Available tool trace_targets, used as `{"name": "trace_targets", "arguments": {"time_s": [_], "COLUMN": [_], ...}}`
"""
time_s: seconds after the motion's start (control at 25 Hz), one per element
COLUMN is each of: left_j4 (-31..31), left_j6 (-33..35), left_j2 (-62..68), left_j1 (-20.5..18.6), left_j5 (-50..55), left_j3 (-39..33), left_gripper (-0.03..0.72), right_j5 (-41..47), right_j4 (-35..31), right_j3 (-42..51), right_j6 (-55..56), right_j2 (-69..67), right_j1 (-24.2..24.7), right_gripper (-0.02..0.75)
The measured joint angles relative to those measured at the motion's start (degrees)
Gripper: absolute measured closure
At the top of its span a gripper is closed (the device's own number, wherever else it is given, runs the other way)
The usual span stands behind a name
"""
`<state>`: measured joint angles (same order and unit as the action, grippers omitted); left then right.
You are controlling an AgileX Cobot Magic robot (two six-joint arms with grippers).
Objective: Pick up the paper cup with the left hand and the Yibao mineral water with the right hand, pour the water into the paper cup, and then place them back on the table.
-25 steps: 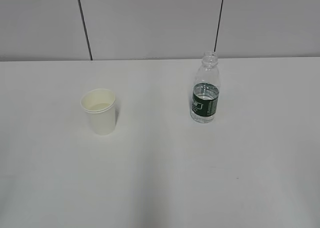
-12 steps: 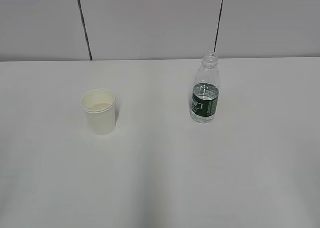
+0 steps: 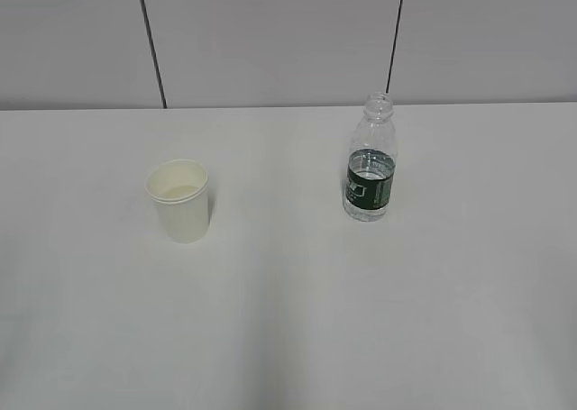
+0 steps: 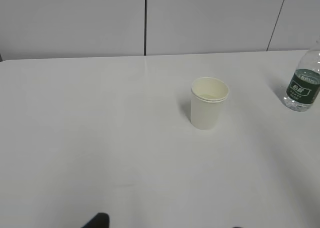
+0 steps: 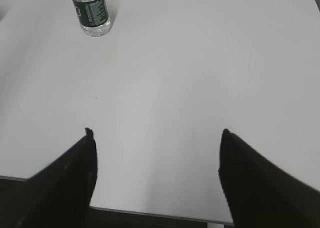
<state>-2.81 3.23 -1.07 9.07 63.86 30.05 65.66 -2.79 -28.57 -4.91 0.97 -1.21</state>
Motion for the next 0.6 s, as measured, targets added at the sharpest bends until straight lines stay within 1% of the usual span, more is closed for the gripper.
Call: {"name": "trace_targets", "arguments": {"time_s": [0.6], "left_j4": [0.00], "left_j6": [0.00], "left_j2": [0.00], "left_j1": [0.00], "left_j5": [0.00], "left_j3": [0.00], "left_gripper": [0.254], "right_j5": [0.00], "right_j4": [0.10], "right_j3": [0.00], "right_j6": [0.00], "right_j2": [0.00], "right_j1": [0.00], "right_gripper": [0.146]}}
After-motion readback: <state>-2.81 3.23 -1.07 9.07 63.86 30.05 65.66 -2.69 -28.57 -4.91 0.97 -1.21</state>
